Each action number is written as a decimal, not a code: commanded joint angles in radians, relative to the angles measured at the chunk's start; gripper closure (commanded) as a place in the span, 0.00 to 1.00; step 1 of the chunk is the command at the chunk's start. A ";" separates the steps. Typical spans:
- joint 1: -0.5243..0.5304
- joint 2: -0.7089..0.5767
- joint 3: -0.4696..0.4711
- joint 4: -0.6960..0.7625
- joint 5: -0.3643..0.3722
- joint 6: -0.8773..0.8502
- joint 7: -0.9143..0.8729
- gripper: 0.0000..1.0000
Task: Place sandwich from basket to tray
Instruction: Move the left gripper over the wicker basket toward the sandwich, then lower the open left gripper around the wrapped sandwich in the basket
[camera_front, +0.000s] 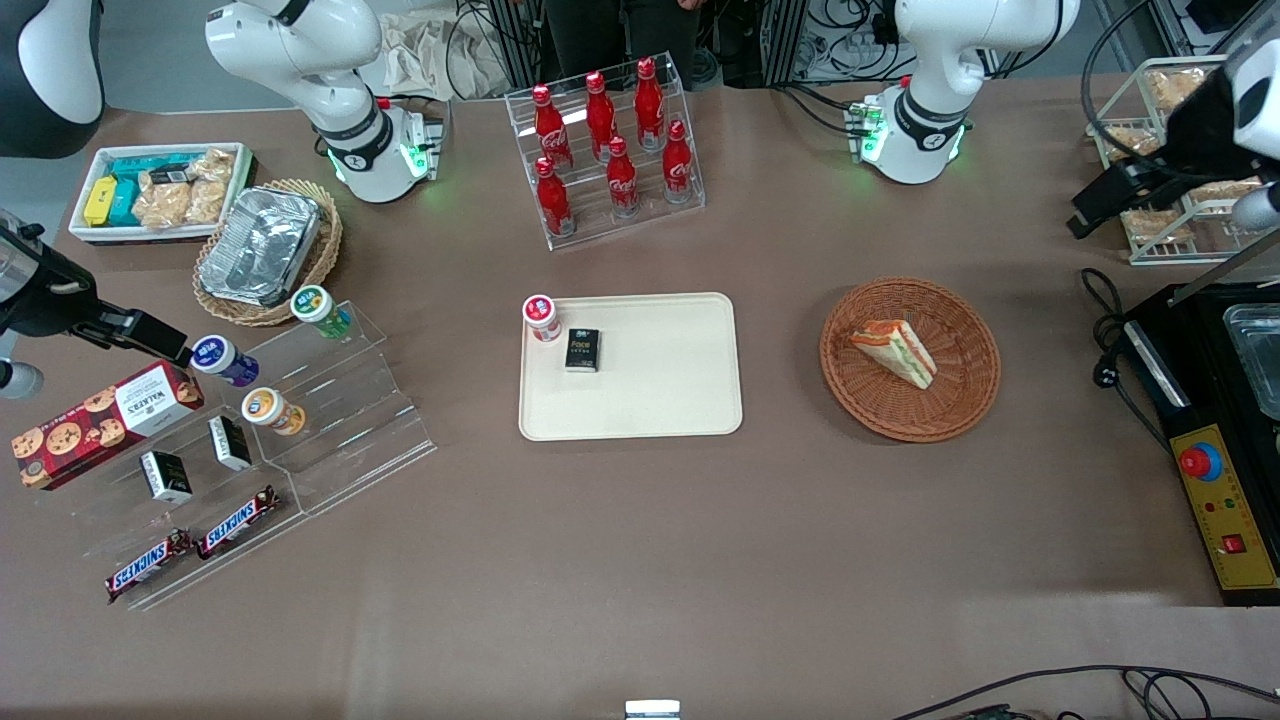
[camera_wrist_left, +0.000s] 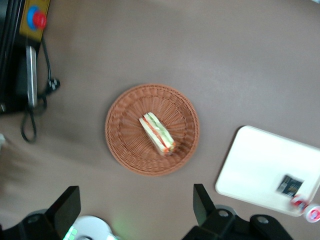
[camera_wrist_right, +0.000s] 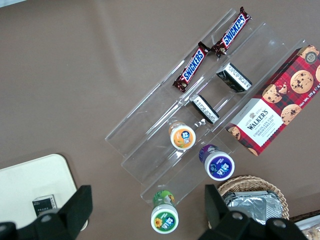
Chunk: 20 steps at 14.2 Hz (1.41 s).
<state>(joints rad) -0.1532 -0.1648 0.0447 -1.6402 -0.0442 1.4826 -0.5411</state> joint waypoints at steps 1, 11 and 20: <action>-0.003 -0.038 -0.037 -0.056 -0.013 -0.001 -0.215 0.00; -0.052 -0.078 -0.069 -0.377 -0.008 0.263 -0.585 0.00; -0.075 0.082 -0.086 -0.641 0.010 0.714 -0.715 0.00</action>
<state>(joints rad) -0.2040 -0.1422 -0.0411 -2.2880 -0.0451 2.1501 -1.2063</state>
